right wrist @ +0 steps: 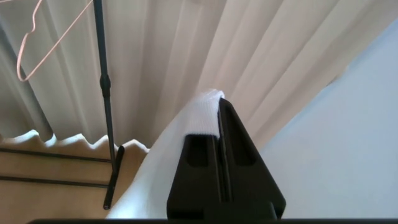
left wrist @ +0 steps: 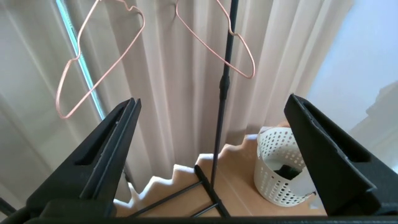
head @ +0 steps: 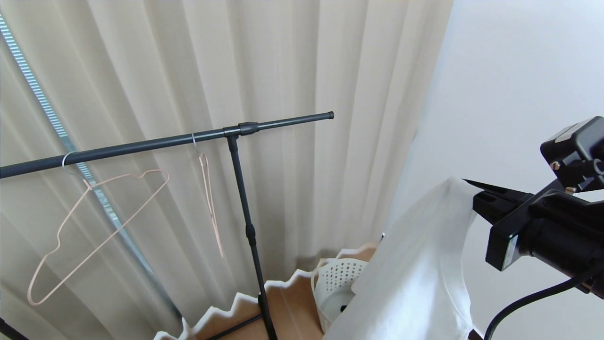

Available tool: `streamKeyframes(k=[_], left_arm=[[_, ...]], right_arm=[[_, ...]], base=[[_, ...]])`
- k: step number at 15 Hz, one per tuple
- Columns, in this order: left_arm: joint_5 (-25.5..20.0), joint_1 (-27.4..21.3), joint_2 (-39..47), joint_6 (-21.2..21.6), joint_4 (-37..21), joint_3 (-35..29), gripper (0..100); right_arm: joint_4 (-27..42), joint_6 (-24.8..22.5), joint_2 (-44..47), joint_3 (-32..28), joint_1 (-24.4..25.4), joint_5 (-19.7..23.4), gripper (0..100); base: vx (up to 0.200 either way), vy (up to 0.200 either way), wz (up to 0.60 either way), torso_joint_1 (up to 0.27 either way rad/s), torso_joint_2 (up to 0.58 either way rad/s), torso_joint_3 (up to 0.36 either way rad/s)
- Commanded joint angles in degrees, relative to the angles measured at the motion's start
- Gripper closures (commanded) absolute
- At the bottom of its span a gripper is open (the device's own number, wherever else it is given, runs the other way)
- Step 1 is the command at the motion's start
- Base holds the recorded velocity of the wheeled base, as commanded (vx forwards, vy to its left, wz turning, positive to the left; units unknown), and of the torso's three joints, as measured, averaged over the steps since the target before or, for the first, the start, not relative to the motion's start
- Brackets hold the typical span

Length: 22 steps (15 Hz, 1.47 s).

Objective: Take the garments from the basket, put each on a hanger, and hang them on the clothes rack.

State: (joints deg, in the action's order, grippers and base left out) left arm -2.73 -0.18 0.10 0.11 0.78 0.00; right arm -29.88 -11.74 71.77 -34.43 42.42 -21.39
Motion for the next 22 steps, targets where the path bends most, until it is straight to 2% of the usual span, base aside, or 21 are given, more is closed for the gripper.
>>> streamKeyframes(k=[1,3,12,17,22], left_arm=[[0.0,0.0,0.1,0.0,0.0,0.0,0],[0.0,0.0,0.1,0.0,0.0,0.0,0],[-0.1,0.0,0.1,0.1,0.0,0.0,0],[-0.1,0.0,0.1,0.0,0.0,0.0,0],[-0.1,0.0,0.1,0.0,-0.1,0.0,0]], right_arm=[[-0.2,0.0,0.8,-0.1,-0.7,-0.1,100],[-0.1,0.0,1.2,0.1,-2.7,0.0,100],[-0.2,0.0,1.4,0.1,-2.8,0.0,100],[-0.2,0.0,1.4,-0.1,-3.4,-0.1,100],[-0.2,0.0,1.1,0.0,-3.4,0.0,100]], base=[[0.000,0.000,0.00,0.000,0.00,0.000],[0.000,0.000,0.60,0.007,0.00,0.000],[0.000,0.000,0.60,0.004,0.00,0.001],[0.000,0.000,0.00,0.000,0.00,0.000],[-0.200,0.200,0.00,0.004,0.01,0.005]])
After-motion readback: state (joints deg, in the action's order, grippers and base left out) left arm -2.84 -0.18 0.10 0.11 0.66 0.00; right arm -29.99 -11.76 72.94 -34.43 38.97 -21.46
